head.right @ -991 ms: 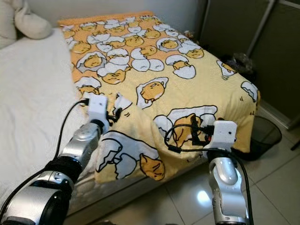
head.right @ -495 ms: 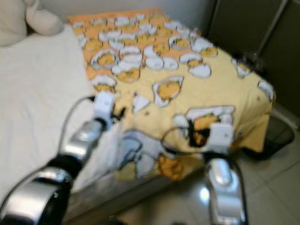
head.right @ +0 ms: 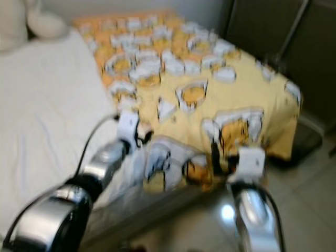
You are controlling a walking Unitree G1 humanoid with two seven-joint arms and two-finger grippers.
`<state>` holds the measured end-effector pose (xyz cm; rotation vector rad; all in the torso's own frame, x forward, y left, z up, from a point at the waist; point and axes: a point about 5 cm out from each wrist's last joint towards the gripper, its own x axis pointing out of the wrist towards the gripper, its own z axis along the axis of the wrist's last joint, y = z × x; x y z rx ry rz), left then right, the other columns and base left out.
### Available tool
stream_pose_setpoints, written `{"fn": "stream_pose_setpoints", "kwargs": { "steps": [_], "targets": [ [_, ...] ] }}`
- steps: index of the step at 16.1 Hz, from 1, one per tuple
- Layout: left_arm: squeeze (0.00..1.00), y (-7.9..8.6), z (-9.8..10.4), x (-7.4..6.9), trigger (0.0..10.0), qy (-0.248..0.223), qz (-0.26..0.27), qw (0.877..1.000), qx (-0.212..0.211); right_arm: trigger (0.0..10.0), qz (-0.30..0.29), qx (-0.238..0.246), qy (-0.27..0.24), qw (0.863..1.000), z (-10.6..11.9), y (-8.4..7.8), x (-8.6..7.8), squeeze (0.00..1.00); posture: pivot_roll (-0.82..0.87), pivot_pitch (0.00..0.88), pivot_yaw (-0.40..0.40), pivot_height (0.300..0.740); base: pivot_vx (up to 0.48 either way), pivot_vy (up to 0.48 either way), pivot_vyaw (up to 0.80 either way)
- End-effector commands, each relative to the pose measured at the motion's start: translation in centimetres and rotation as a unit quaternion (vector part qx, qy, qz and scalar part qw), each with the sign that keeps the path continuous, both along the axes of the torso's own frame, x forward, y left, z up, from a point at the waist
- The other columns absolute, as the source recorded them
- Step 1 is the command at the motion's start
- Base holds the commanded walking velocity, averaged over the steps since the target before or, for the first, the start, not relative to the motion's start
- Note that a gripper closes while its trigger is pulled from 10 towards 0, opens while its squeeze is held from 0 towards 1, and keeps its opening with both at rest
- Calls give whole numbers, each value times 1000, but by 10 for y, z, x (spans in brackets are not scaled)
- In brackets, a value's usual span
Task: Clean up the room
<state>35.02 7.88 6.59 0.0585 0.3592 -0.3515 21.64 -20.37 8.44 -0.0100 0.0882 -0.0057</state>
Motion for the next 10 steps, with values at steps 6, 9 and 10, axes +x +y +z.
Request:
{"fn": "stream_pose_setpoints", "kwargs": {
  "steps": [6, 9, 10],
  "targets": [
    [0, 15, -4, 2, 10000, 4, 100, 994, 53, 10000, 27, -17, 77, 997, 6, -12, -62, 0, -359, 223, -44, 740, 0, 0, 0],
    [0, 41, 1, 8, 10000, -21, 177, 978, 106, 10000, 28, -17, 103, 994, 9, -10, -85, 0, -385, 255, -55, 740, 0, 0, 0],
    [0, 45, 3, 9, 10000, -27, 189, 975, 111, 10000, 30, -17, 107, 994, 9, -9, -86, 0, -385, 255, -55, 740, 0, 0, 0]
  ]
}}
